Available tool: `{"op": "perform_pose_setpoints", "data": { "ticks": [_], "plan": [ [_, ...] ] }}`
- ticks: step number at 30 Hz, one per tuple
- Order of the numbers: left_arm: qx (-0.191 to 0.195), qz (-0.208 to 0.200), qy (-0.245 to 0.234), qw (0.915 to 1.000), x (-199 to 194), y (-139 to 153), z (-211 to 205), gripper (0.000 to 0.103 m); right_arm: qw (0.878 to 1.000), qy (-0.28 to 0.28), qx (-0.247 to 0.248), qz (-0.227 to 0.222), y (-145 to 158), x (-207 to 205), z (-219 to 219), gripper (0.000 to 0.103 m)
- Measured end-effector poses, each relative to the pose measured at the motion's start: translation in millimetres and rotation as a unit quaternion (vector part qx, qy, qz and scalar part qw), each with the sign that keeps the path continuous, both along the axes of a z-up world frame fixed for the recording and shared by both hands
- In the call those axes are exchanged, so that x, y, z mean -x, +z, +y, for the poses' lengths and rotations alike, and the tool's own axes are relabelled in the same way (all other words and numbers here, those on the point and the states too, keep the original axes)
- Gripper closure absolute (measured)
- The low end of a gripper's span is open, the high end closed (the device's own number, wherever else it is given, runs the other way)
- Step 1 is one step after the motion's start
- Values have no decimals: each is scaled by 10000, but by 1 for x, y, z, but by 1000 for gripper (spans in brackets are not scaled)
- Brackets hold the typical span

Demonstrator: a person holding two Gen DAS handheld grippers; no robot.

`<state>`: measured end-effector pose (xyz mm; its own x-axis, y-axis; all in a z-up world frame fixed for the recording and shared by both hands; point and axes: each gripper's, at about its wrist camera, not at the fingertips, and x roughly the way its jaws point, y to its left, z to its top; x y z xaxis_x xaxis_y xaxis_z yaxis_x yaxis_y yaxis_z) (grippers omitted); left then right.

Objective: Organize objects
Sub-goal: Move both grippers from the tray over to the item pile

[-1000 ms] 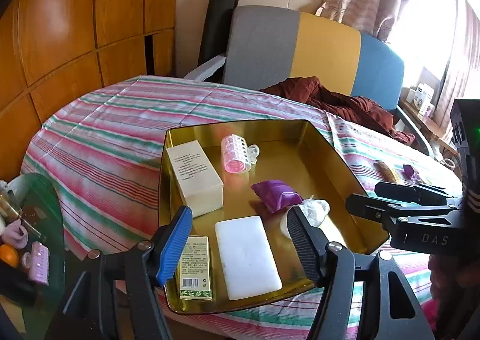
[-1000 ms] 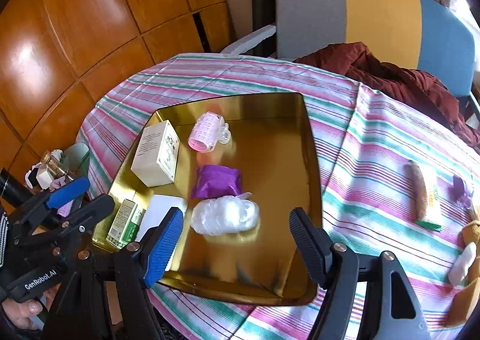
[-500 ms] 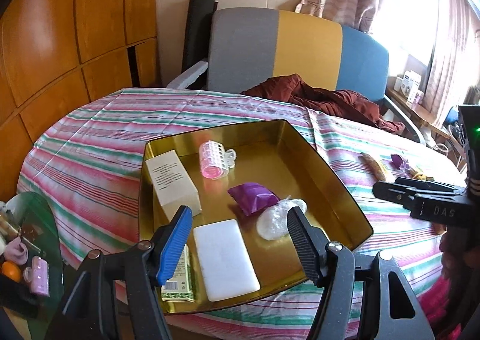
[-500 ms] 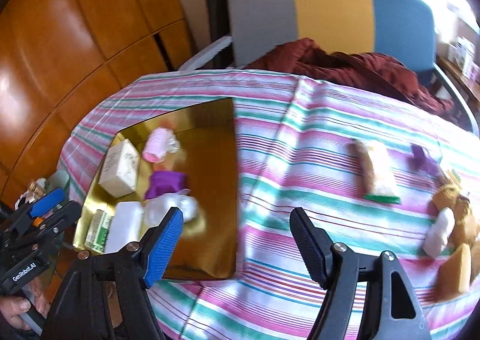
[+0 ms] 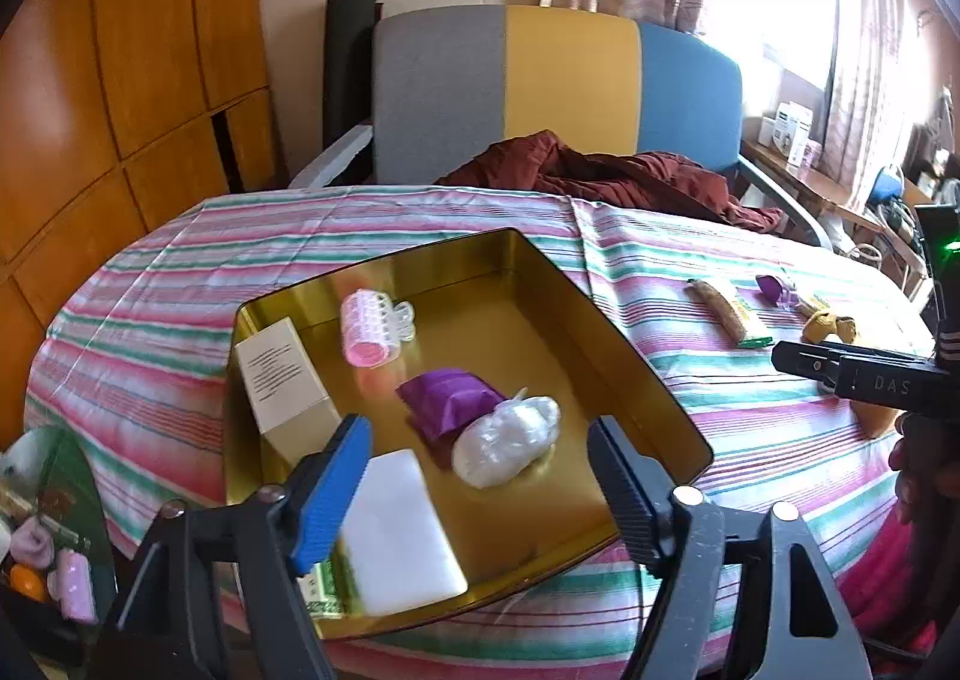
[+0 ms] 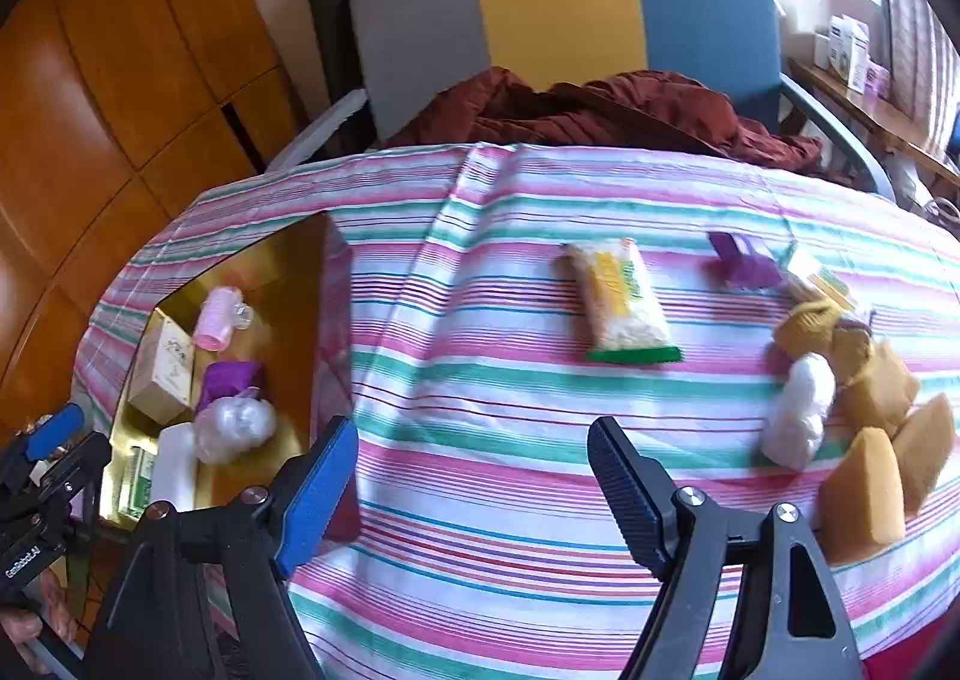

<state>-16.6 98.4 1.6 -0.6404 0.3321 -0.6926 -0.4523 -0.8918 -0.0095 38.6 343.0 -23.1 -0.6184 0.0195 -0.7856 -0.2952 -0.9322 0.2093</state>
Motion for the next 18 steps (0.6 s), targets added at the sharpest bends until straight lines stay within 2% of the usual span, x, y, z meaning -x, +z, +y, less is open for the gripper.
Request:
{"op": "perform_pose_setpoints", "data": {
  "ticks": [2,4,12,18],
  "plan": [
    [16,8,-99,9999,0,1,7,25,10000,-75,-11,-47,-2,-4,8,23],
    [48,25,-184,9998,1,1,15,23,9998,-185,8,-96,-5,-9,17,17],
    [150,-18,-610,9980,0,-1,51,20,9978,-615,-43,-258,-12,-29,53,17],
    [183,-52,-975,9951,0,-3,80,16,9944,-1005,-150,-272,-6,-40,87,17]
  ]
}}
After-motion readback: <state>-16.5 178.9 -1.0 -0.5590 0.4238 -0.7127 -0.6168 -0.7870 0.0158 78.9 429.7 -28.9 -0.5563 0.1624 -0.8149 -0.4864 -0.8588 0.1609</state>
